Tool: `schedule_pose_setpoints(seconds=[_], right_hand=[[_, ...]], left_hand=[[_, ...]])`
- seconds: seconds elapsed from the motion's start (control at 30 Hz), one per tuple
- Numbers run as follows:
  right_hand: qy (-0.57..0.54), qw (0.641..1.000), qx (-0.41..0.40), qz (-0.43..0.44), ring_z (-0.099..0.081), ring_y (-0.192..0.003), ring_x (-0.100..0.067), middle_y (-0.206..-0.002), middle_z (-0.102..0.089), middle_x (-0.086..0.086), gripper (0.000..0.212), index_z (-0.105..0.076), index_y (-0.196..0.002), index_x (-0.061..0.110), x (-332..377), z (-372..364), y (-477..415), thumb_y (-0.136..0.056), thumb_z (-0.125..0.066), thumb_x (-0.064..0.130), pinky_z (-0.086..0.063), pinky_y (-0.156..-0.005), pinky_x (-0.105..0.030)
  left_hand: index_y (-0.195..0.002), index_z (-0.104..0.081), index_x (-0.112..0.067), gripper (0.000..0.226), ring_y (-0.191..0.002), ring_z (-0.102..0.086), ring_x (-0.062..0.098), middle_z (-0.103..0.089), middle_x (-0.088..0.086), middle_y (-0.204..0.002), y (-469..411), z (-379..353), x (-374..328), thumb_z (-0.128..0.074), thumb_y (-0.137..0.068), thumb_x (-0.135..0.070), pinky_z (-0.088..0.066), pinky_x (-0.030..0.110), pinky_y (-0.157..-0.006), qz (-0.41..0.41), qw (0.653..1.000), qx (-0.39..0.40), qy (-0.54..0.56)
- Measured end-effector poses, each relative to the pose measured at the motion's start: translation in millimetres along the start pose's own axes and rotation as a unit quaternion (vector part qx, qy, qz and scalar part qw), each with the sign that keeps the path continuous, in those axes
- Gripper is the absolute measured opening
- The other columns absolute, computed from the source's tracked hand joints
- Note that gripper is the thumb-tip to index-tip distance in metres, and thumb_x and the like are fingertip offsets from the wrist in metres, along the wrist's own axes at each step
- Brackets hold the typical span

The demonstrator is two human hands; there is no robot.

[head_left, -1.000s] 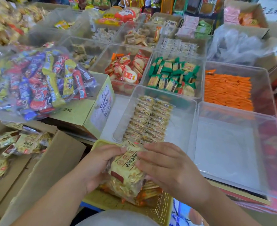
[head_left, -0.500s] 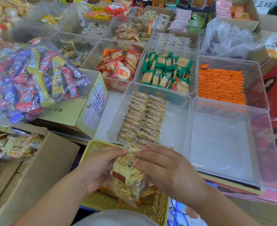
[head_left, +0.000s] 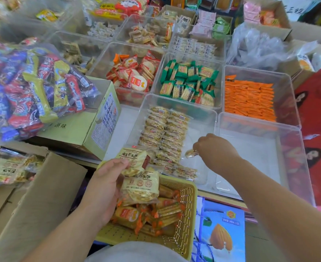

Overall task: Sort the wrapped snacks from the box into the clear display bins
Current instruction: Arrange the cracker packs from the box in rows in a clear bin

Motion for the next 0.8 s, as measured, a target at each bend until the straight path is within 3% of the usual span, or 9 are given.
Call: schedule_pose_setpoints(seconds=[0.13,0.23,0.33,0.47,0.53,0.63,0.8], right_hand=[[0.079,0.994,0.076,0.026,-0.057,-0.089,-0.024,-0.085,-0.06,0.001,0.029,-0.066,-0.103,0.018,21,-24,-17,-0.087,-0.053,-0.003,-0.04,-0.07,-0.033],[0.069,0.989,0.127,0.013,-0.057,-0.074,-0.024,-0.073,-0.052,0.002,0.028,-0.064,-0.103,0.014,25,-46,-26,-0.086,-0.053,-0.005,-0.043,-0.062,-0.033],[0.038,0.985,0.166,0.01,-0.057,-0.071,-0.021,-0.076,-0.054,0.001,0.024,-0.063,-0.106,0.012,28,-68,-29,-0.091,-0.051,-0.002,-0.04,-0.054,-0.03],[-0.008,0.98,0.2,0.01,-0.057,-0.074,-0.019,-0.079,-0.055,-0.001,0.016,-0.063,-0.102,0.01,29,-87,-33,-0.097,-0.049,0.004,-0.044,-0.061,-0.029],[-0.024,0.976,0.215,0.005,-0.052,-0.068,-0.016,-0.077,-0.051,0.0,0.014,-0.058,-0.088,0.011,31,-94,-37,-0.097,-0.05,0.004,-0.04,-0.059,-0.026],[-0.038,0.969,0.242,0.003,-0.044,-0.059,-0.012,-0.071,-0.047,-0.001,0.03,-0.044,-0.068,0.013,39,-102,-40,-0.091,-0.054,-0.004,-0.035,-0.052,-0.023],[-0.028,0.965,0.261,-0.013,-0.056,-0.069,-0.018,-0.071,-0.054,-0.001,0.017,-0.057,-0.076,0.008,43,-114,-42,-0.086,-0.062,-0.004,-0.047,-0.064,-0.028]], left_hand=[[-0.095,-0.075,-0.016,0.033,-0.093,-0.076,0.027,-0.077,0.013,-0.106,3,-2,-2,-0.074,-0.072,-0.04,-0.061,0.039,-0.065,-0.01,1.0,0.018,-0.004],[-0.088,-0.077,-0.02,0.027,-0.085,-0.077,0.027,-0.077,0.011,-0.1,4,2,-3,-0.074,-0.071,-0.041,-0.06,0.04,-0.066,-0.019,1.0,0.019,-0.008],[-0.088,-0.076,-0.018,0.027,-0.084,-0.076,0.027,-0.077,0.011,-0.098,3,8,-2,-0.074,-0.072,-0.04,-0.059,0.037,-0.06,-0.017,1.0,0.019,0.002],[-0.088,-0.076,-0.017,0.025,-0.084,-0.077,0.025,-0.077,0.011,-0.1,2,13,-1,-0.072,-0.075,-0.038,-0.058,0.033,-0.055,-0.016,1.0,0.016,0.011],[-0.088,-0.077,-0.018,0.024,-0.083,-0.077,0.024,-0.077,0.01,-0.099,2,15,-1,-0.071,-0.076,-0.038,-0.058,0.033,-0.055,-0.016,1.0,0.015,0.013],[-0.087,-0.077,-0.019,0.022,-0.081,-0.076,0.022,-0.077,0.01,-0.099,2,16,-1,-0.071,-0.076,-0.038,-0.058,0.033,-0.055,-0.017,1.0,0.017,0.018],[-0.084,-0.075,-0.021,0.01,-0.08,-0.075,0.021,-0.076,0.011,-0.103,3,19,-2,-0.073,-0.079,-0.029,-0.057,0.032,-0.054,-0.028,0.999,0.019,0.019]])
Point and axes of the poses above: each hand's wrist, its own y-axis away from the middle knuckle, its own z-axis out of the back of the hand, x = y × z, the point moved 10 cm from there along -y, towards the middle knuckle
